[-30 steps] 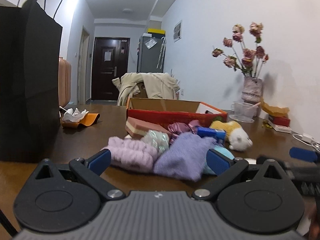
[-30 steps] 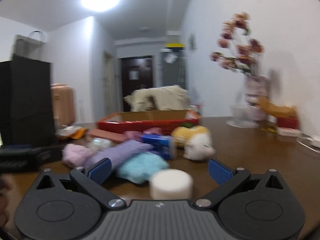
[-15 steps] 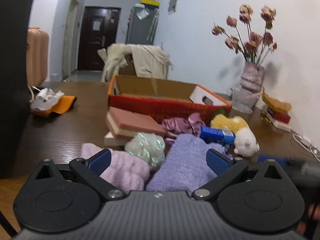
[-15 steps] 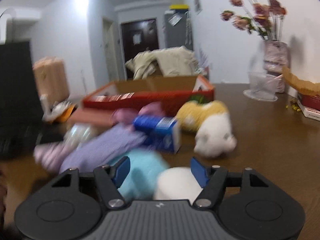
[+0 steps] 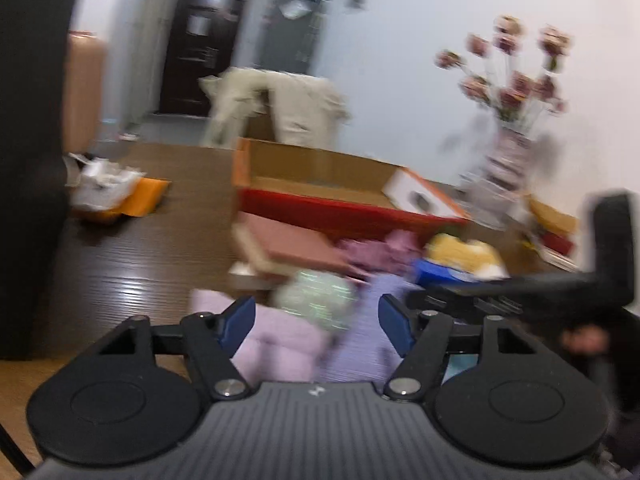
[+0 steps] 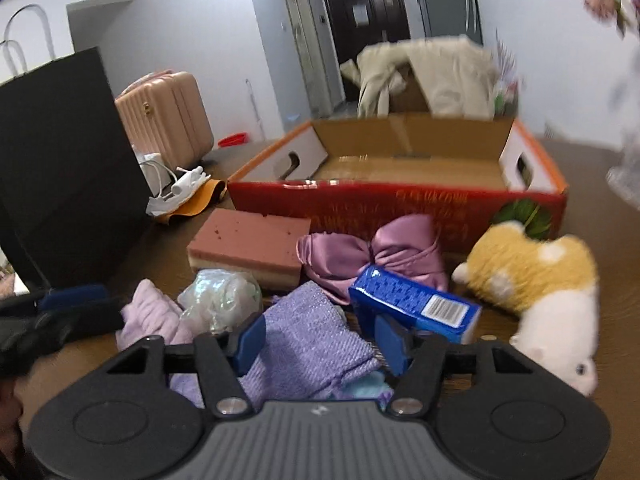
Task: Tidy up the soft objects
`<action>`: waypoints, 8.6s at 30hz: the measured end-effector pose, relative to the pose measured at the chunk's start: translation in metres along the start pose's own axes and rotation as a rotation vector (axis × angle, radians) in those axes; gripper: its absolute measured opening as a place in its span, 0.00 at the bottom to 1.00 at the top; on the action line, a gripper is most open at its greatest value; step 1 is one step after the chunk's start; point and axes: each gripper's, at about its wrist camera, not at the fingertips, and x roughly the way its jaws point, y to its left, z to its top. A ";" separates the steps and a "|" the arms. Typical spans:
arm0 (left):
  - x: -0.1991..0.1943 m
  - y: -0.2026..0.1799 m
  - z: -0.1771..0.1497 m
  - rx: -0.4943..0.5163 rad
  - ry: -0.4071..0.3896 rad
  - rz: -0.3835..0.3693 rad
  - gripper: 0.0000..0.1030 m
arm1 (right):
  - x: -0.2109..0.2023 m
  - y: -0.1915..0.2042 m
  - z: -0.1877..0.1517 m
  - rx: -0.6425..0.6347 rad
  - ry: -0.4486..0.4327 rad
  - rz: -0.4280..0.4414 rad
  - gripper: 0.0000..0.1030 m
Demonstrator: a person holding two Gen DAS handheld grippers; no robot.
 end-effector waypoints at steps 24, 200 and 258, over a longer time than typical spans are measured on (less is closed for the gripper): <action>0.024 -0.012 -0.027 -0.118 0.214 -0.059 0.68 | -0.034 -0.017 -0.031 0.207 -0.050 0.068 0.51; 0.083 -0.024 -0.007 -0.027 0.199 -0.279 0.17 | 0.009 -0.014 -0.010 0.179 -0.036 0.092 0.61; 0.169 0.066 0.142 -0.090 0.125 -0.028 0.67 | 0.160 -0.051 0.128 0.305 0.080 0.072 0.26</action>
